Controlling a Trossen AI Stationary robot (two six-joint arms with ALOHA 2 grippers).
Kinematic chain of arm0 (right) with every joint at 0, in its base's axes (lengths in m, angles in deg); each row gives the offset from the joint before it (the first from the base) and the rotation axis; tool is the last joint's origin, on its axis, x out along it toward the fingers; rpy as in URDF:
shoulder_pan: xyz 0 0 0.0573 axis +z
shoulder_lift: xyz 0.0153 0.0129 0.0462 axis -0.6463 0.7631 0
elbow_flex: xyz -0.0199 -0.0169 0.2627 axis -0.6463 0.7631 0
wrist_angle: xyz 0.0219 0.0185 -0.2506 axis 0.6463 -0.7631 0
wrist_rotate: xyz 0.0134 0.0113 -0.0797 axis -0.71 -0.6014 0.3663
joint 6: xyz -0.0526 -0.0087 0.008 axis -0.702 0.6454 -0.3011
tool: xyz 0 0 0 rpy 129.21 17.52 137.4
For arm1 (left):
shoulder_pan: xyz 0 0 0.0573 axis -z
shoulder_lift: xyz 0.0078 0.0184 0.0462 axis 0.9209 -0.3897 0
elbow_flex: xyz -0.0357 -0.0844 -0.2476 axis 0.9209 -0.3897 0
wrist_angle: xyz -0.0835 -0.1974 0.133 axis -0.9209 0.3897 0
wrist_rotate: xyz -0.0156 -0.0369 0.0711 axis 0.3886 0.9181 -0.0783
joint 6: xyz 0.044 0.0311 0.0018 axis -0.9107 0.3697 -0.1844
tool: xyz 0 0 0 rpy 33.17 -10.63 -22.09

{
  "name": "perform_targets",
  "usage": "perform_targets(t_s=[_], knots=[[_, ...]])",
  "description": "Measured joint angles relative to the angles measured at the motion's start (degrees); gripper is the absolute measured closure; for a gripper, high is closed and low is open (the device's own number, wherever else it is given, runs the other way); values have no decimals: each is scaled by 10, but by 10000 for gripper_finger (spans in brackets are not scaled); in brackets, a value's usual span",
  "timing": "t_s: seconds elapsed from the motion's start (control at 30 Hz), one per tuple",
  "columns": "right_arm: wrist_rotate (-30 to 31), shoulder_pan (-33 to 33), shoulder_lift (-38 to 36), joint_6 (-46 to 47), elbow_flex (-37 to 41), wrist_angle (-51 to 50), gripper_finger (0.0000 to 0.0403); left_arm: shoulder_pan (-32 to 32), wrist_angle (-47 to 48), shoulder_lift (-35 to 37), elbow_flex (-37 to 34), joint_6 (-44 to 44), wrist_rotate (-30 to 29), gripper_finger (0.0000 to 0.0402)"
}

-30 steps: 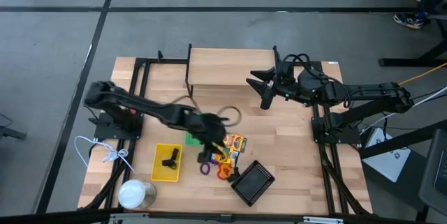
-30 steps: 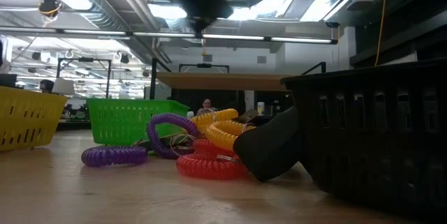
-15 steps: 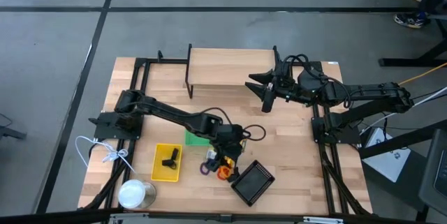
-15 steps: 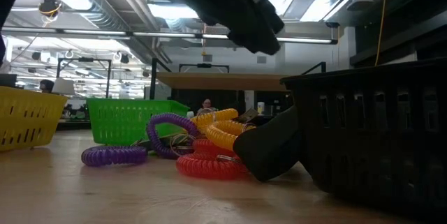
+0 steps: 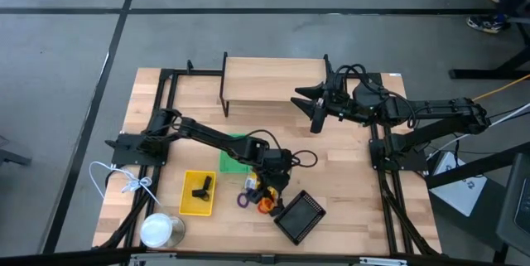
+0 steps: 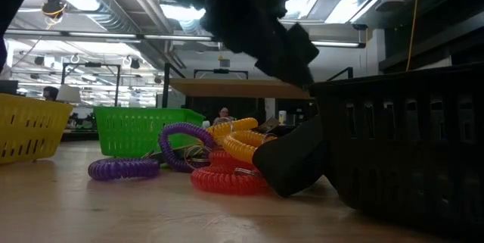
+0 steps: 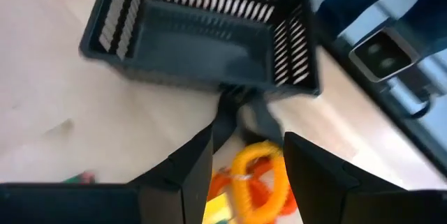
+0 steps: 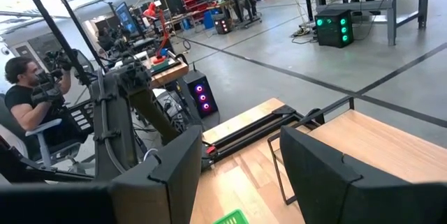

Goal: Pick & Place Office Desk Supplies
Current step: Put the black rubber band into the yellow basket

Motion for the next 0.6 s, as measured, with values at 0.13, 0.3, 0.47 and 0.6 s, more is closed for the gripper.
perform_targets(t_s=[0.13, 0.3, 0.47, 0.6], knots=[[0, 0, 0, 0, 0, -4, 206, 10, -5, 0, 0, 24, 12, 229], [0, 0, 0, 0, 0, -5, 206, 24, -36, -16, 0, 62, 22, 243], [0, 0, 0, 0, 0, -6, 206, 31, -56, -40, -1, 105, 43, 264], [0, 0, 0, 0, 0, -9, 206, 30, -55, -46, -1, 112, 38, 271]])
